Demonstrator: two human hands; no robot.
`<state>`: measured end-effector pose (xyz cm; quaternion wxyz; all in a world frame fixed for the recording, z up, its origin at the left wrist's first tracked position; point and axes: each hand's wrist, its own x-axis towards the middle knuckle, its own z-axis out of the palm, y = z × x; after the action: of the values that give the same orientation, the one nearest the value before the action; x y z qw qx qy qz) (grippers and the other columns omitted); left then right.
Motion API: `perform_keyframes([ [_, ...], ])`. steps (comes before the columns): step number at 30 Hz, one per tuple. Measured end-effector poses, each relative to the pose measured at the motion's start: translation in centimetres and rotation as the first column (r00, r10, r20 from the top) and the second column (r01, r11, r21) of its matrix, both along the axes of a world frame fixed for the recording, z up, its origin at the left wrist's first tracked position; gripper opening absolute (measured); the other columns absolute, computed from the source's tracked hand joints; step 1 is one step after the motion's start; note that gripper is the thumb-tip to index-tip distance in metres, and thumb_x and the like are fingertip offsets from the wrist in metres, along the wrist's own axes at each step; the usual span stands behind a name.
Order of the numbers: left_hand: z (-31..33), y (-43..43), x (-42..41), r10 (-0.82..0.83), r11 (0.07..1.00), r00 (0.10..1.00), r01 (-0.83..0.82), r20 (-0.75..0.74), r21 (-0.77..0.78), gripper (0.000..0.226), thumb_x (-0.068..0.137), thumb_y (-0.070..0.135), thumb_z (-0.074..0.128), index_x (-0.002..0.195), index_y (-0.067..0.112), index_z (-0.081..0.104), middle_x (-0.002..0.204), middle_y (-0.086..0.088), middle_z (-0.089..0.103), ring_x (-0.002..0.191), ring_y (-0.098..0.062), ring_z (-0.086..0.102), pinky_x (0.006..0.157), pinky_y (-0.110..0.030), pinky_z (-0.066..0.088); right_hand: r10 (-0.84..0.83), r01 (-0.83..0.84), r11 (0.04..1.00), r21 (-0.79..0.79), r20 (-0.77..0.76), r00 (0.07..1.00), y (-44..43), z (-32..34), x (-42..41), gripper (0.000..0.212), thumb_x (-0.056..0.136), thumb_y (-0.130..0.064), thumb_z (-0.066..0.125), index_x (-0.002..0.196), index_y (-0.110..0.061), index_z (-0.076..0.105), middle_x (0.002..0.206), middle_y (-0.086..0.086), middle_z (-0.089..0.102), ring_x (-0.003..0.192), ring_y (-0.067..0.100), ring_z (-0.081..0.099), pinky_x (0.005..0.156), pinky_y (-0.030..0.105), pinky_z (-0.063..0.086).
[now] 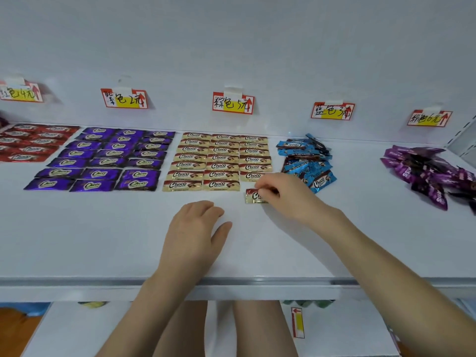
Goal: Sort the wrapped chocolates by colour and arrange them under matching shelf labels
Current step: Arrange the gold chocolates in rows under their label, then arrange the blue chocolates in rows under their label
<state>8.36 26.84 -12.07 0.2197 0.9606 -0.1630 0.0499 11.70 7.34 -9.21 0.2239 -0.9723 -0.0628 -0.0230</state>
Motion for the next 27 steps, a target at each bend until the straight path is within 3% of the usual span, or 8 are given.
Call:
perform_keyframes([
  [2,-0.2,0.1,0.1,0.008,1.0,1.0,-0.008,0.002,-0.003,0.04,0.094,0.041,0.044,0.128,0.022,0.056,0.138,0.004,0.049,0.127,-0.013,0.039,0.106,-0.024,0.027,-0.034,0.04,0.998,-0.045,0.116,0.993,0.2,-0.9,-0.7,0.025,0.094,-0.02,0.049,0.115,-0.014,0.06,0.112,0.002,0.058,0.106,0.02,0.047,0.083,0.029,0.037],
  [5,-0.4,0.1,0.1,0.02,1.0,1.0,-0.02,0.0,0.009,0.041,0.095,0.043,0.041,0.13,0.025,0.054,0.14,0.007,0.047,0.129,-0.011,0.038,0.107,-0.024,0.027,-0.043,0.061,0.996,-0.063,0.261,0.964,0.6,-2.1,-3.0,0.028,0.094,-0.027,0.046,0.116,-0.018,0.06,0.116,-0.003,0.055,0.107,0.012,0.04,0.081,0.022,0.033],
  [9,-0.6,0.0,0.2,0.031,0.999,0.999,-0.031,0.009,0.012,0.041,0.094,0.044,0.041,0.129,0.027,0.054,0.14,0.008,0.047,0.128,-0.01,0.038,0.107,-0.024,0.028,0.006,0.032,0.985,-0.167,0.226,0.974,1.0,-2.7,-4.0,0.03,0.096,-0.032,0.04,0.114,-0.019,0.06,0.118,-0.003,0.054,0.107,0.013,0.041,0.083,0.027,0.037],
  [27,-0.9,0.2,0.2,0.027,0.999,0.999,-0.026,0.028,-0.044,0.04,0.094,0.042,0.043,0.127,0.025,0.056,0.138,0.007,0.048,0.127,-0.01,0.039,0.106,-0.023,0.028,0.017,0.015,0.991,-0.137,0.237,0.971,1.3,-3.1,-1.8,0.029,0.096,-0.026,0.041,0.117,-0.016,0.059,0.122,0.001,0.054,0.113,0.019,0.042,0.091,0.031,0.039],
])
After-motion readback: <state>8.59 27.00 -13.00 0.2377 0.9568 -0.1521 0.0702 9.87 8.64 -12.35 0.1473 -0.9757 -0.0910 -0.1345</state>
